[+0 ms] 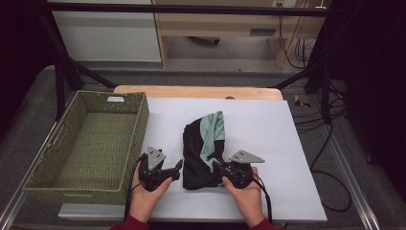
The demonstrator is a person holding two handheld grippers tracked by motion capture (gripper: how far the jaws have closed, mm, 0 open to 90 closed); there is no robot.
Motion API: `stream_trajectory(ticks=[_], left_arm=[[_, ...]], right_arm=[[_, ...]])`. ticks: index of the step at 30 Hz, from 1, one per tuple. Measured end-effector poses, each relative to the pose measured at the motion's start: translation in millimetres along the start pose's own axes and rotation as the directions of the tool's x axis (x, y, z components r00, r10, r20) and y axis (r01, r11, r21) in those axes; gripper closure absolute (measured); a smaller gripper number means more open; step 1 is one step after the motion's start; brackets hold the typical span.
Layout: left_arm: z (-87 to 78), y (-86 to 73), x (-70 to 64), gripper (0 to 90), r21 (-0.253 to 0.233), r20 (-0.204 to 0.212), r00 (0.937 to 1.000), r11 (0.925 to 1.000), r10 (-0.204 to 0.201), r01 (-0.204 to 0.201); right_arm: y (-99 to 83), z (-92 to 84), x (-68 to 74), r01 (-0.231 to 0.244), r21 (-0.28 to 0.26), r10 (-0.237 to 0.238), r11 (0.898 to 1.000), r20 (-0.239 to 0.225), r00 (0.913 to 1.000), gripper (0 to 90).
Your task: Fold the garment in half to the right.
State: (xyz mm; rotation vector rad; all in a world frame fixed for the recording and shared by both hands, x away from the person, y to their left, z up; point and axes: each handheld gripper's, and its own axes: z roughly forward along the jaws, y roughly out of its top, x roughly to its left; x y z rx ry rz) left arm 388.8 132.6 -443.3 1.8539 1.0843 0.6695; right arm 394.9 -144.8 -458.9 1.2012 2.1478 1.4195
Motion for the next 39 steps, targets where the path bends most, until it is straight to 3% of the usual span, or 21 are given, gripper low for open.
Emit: stream_trajectory(ticks=[5, 11, 16, 19, 31, 39], left_arm=[[-1.7, -1.9, 4.0, 17.3, 0.004, -0.002, 1.0, 1.0, -0.004, 0.004], [-4.2, -12.7, 2.2, 17.3, 0.031, -0.006, 0.9996, 0.9991, 0.027, -0.027], [-4.9, -15.5, 4.8, 17.5, 0.028, -0.023, 0.9997, 0.9995, 0.012, -0.011], [-0.7, -17.9, 1.3, 17.4, 0.044, -0.005, 0.9998, 0.9989, 0.019, -0.019], [-0.5, -20.6, 1.2, 17.5, 0.047, -0.015, 0.9997, 0.9987, 0.019, -0.018], [0.3, -21.1, 1.6, 17.4, 0.048, -0.014, 0.9998, 0.9987, 0.017, -0.017]], right_arm=[[-0.6, 0.2, -0.8, -0.011, -0.002, 0.011, 1.0, -0.005, 0.9999, 80.8], [-3.2, 0.0, 0.4, -0.022, 0.005, 0.022, 1.0, -0.012, 0.9997, 80.6], [-5.0, -0.3, -3.7, -0.044, 0.009, 0.044, 0.999, -0.008, 0.999, 80.5], [-5.0, 0.2, -5.4, -0.056, 0.012, 0.056, 0.998, -0.006, 0.9984, 80.4], [-7.9, 2.7, -5.7, -0.054, 0.026, 0.054, 0.998, 0.001, 0.9985, 80.0], [-8.0, 8.1, -12.3, -0.115, 0.031, 0.116, 0.993, -0.032, 0.9928, 80.0]])
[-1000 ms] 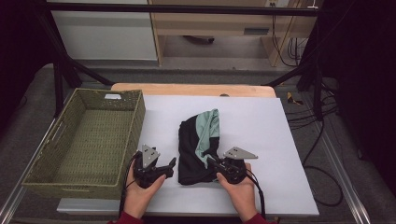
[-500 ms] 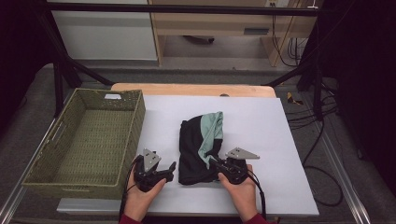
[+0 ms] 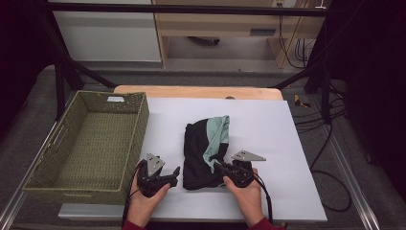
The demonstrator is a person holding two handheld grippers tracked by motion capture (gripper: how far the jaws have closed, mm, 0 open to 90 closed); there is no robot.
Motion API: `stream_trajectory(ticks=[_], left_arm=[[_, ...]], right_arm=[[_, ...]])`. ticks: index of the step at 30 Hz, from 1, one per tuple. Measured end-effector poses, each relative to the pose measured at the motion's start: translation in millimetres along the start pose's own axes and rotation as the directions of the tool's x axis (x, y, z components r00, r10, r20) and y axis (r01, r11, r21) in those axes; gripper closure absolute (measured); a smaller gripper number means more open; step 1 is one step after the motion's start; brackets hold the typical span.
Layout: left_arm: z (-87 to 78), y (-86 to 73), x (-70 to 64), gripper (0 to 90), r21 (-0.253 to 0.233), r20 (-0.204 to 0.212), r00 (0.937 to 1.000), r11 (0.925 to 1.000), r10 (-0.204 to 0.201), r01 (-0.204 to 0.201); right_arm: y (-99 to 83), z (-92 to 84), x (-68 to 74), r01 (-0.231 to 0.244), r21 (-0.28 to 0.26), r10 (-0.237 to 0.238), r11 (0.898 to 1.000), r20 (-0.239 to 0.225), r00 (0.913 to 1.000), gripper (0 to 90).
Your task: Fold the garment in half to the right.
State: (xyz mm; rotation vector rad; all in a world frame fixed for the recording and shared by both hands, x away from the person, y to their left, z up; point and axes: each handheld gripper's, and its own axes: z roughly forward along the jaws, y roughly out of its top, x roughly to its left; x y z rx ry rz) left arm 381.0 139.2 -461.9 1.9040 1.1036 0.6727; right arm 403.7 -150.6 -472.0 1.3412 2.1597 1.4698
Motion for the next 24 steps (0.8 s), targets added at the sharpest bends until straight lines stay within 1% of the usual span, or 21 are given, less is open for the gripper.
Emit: stream_trajectory(ticks=[8, 11, 14, 17, 20, 24], left_arm=[[0.6, -0.5, 0.4, 17.5, 0.004, 0.002, 1.0, 1.0, -0.001, 0.001], [1.4, -0.8, 0.2, 17.6, 0.006, 0.004, 1.0, 1.0, -0.002, 0.002], [1.6, -0.7, -0.6, 17.6, 0.007, 0.007, 1.0, 1.0, 0.002, -0.002], [2.0, -0.9, -1.4, 17.6, 0.009, 0.01, 0.9999, 1.0, 0.003, -0.003], [2.1, -1.0, -1.7, 17.6, 0.008, 0.012, 0.9999, 1.0, 0.003, -0.003], [2.3, -1.1, -1.1, 17.6, 0.011, 0.012, 0.9999, 0.9999, 0.003, -0.003]], right_arm=[[2.3, 7.6, 5.8, 0.013, 0.011, -0.012, 1.0, -0.025, 0.9996, 80.0], [0.3, 7.0, 8.5, 0.049, 0.014, -0.049, 0.999, -0.003, 0.9988, 79.9], [-1.6, 4.6, 10.7, 0.068, 0.011, -0.068, 0.998, 0.008, 0.9977, 79.6], [-4.5, 4.9, 12.8, 0.065, 0.017, -0.065, 0.998, -0.002, 0.9979, 79.5], [-7.2, 8.1, 15.3, 0.075, 0.03, -0.075, 0.997, -0.016, 0.9971, 79.0], [-8.7, 8.9, 15.3, 0.084, 0.034, -0.084, 0.996, -0.007, 0.9965, 77.7]])
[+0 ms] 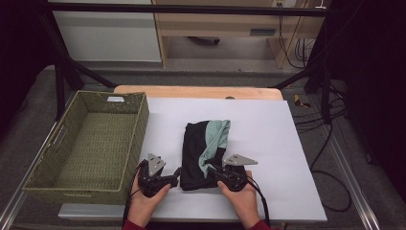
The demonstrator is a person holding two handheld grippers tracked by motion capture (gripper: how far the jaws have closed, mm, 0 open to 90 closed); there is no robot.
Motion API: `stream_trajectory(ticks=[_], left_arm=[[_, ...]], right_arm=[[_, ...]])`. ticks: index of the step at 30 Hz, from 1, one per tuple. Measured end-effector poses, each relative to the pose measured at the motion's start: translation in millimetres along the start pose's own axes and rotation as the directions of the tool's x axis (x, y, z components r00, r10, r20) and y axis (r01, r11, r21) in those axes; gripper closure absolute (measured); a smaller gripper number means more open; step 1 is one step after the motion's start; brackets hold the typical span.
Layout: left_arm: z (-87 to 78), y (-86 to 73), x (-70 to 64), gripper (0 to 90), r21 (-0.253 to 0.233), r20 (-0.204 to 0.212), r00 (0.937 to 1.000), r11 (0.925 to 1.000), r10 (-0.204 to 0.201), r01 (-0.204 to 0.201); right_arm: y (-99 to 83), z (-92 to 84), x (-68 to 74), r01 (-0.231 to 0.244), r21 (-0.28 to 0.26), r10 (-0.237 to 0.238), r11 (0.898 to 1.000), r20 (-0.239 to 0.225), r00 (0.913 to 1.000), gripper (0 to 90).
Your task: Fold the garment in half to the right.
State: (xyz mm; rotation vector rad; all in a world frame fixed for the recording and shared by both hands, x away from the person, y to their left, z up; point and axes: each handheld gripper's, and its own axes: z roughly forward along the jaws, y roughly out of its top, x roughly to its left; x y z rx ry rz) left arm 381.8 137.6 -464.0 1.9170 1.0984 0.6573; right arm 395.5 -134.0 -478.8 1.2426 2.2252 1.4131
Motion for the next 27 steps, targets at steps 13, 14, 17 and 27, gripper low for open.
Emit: stream_trajectory(ticks=[13, 14, 17, 27], left_arm=[[-0.5, -0.1, 1.5, 17.6, -0.002, -0.004, 1.0, 1.0, -0.005, 0.005], [-0.3, -0.1, 1.3, 17.6, -0.002, -0.004, 1.0, 1.0, -0.005, 0.005], [0.0, -0.2, 0.4, 17.6, 0.0, -0.002, 1.0, 1.0, -0.001, 0.001], [0.3, -0.5, 0.4, 17.6, 0.002, -0.005, 1.0, 1.0, 0.0, 0.0]], right_arm=[[1.0, -19.2, -0.8, -0.011, 0.016, 0.01, 1.0, 0.032, 0.9994, 55.5], [1.0, -21.3, -0.6, -0.013, 0.015, 0.013, 1.0, 0.032, 0.9994, 53.5], [1.5, -26.9, -0.1, -0.012, 0.013, 0.012, 1.0, 0.043, 0.999, 49.5], [8.1, -49.4, 3.4, -0.009, -0.01, 0.01, 1.0, 0.076, 0.9971, 41.5]])
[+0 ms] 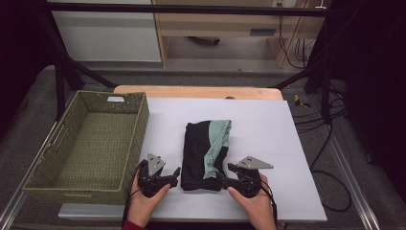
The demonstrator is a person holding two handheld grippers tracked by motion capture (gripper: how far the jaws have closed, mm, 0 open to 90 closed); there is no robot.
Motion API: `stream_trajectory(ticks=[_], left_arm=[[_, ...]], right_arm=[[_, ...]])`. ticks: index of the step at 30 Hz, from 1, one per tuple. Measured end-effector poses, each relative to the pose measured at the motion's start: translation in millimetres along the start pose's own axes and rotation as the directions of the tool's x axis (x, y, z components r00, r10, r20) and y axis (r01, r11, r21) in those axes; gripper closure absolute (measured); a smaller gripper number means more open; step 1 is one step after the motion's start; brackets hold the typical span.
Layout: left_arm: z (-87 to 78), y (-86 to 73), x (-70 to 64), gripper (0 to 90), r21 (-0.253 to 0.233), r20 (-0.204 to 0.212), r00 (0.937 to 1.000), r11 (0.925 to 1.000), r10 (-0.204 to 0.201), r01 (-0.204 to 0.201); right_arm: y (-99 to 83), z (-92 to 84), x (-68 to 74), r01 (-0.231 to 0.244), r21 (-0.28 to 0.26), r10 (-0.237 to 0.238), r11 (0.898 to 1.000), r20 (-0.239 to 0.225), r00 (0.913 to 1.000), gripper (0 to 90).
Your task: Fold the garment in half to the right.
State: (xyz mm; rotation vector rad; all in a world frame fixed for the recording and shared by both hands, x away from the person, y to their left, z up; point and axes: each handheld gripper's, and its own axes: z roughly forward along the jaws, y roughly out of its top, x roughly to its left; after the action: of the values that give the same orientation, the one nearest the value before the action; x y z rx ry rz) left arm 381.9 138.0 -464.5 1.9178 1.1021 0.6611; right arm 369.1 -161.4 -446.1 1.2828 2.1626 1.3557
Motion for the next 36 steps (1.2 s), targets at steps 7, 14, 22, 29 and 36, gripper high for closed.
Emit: stream_trajectory(ticks=[7, 14, 22, 29, 36], left_arm=[[1.6, -0.7, -1.8, 17.6, 0.007, 0.001, 1.0, 0.9999, 0.008, -0.008], [1.7, -0.9, -2.4, 17.6, 0.013, 0.005, 0.9999, 0.9999, 0.01, -0.01], [2.5, -1.0, -5.4, 17.6, 0.018, 0.016, 0.9997, 0.9997, 0.018, -0.018], [2.5, -1.0, -5.2, 17.6, 0.017, 0.019, 0.9997, 0.9997, 0.016, -0.016], [2.7, -1.1, -5.4, 17.6, 0.018, 0.021, 0.9996, 0.9997, 0.019, -0.019]], right_arm=[[16.4, -6.0, 0.1, 0.009, -0.031, -0.008, 0.999, 0.006, 0.9999, 43.6], [40.6, 7.4, 7.4, 0.054, -0.024, -0.054, 0.998, 0.018, 0.9984, 43.3], [63.0, 34.2, 7.6, 0.082, 0.015, -0.083, 0.997, 0.048, 0.9954, 44.2], [63.7, 57.1, -1.3, 0.075, 0.062, -0.081, 0.995, 0.107, 0.9909, 45.8], [61.4, 65.1, -10.4, 0.072, 0.111, -0.092, 0.991, 0.187, 0.9779, 67.3]])
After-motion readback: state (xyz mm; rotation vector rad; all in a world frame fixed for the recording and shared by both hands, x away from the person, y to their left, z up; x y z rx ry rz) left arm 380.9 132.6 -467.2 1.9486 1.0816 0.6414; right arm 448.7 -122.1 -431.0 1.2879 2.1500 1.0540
